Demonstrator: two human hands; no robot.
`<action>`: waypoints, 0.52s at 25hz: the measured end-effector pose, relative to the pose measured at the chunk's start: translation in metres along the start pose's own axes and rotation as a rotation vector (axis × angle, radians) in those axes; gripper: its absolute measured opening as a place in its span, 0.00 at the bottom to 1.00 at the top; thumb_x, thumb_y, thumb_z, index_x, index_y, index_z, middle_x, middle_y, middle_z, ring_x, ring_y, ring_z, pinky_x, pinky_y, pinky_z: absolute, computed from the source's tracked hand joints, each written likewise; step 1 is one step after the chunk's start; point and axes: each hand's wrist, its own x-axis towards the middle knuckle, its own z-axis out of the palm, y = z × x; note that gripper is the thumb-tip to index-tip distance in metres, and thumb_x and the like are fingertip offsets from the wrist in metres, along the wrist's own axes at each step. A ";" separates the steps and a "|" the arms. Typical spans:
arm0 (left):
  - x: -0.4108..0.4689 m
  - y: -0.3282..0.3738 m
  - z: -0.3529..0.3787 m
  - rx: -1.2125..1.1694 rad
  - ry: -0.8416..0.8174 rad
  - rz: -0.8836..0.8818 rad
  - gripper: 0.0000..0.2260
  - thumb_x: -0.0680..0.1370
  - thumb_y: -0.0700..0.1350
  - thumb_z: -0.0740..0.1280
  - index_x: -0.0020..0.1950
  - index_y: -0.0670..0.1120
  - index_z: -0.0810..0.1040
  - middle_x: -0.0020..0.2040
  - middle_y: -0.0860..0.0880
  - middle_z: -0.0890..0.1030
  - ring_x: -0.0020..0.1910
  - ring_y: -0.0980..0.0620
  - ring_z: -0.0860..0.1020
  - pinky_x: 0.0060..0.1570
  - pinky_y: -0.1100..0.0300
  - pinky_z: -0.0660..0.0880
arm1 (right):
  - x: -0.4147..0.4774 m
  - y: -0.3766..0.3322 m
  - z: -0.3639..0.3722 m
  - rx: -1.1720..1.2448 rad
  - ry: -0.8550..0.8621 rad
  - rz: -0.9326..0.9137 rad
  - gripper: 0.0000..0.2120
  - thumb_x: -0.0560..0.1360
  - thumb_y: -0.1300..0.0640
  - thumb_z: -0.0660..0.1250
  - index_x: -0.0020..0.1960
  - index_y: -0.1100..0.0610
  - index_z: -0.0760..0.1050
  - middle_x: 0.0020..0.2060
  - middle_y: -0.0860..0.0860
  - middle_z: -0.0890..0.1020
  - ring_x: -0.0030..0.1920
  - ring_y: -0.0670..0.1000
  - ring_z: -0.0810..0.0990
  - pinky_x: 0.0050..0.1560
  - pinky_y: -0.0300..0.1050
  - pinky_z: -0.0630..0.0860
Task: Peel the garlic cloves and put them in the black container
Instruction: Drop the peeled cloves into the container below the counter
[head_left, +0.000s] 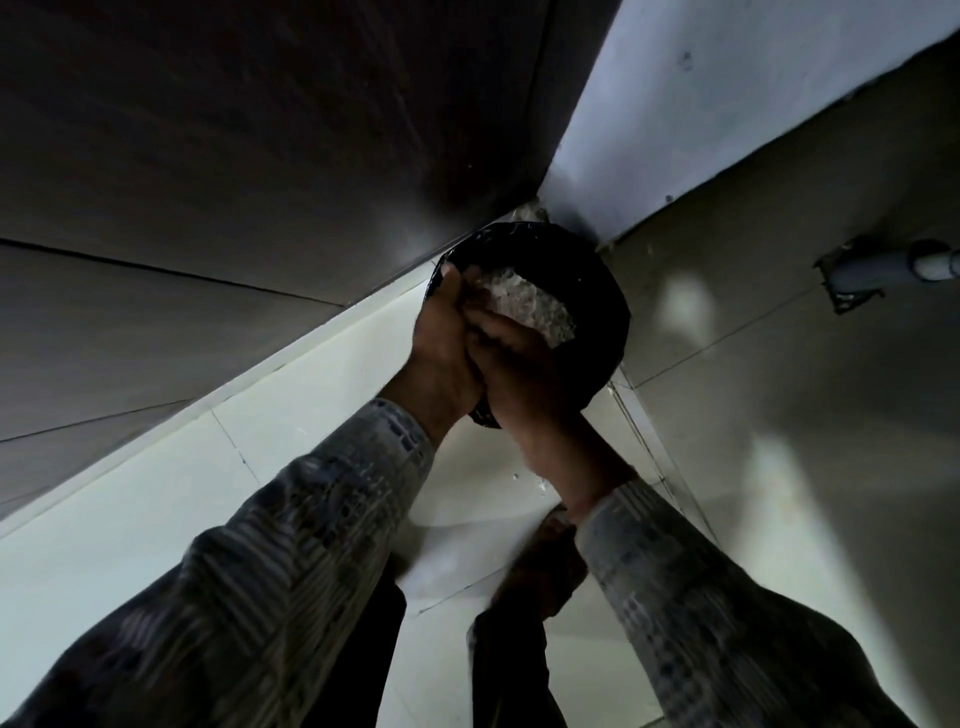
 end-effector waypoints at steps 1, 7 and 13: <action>-0.003 0.004 0.004 -0.002 -0.019 -0.008 0.24 0.84 0.63 0.58 0.63 0.45 0.81 0.57 0.42 0.84 0.56 0.42 0.83 0.60 0.47 0.79 | -0.002 0.001 0.004 0.121 0.006 0.001 0.22 0.80 0.46 0.60 0.72 0.49 0.77 0.70 0.48 0.79 0.70 0.48 0.76 0.74 0.49 0.70; -0.044 -0.028 0.018 0.388 -0.111 0.048 0.28 0.73 0.67 0.69 0.69 0.54 0.80 0.68 0.52 0.80 0.67 0.51 0.78 0.71 0.48 0.73 | 0.005 -0.020 -0.013 0.642 0.155 0.333 0.28 0.85 0.41 0.56 0.81 0.51 0.61 0.77 0.48 0.70 0.76 0.50 0.69 0.61 0.36 0.69; -0.041 -0.030 0.028 0.307 -0.079 0.029 0.32 0.79 0.69 0.62 0.74 0.49 0.75 0.67 0.45 0.80 0.65 0.47 0.78 0.73 0.50 0.69 | 0.002 -0.028 -0.016 0.668 0.160 0.248 0.28 0.80 0.36 0.63 0.73 0.53 0.75 0.63 0.50 0.84 0.68 0.53 0.78 0.70 0.53 0.73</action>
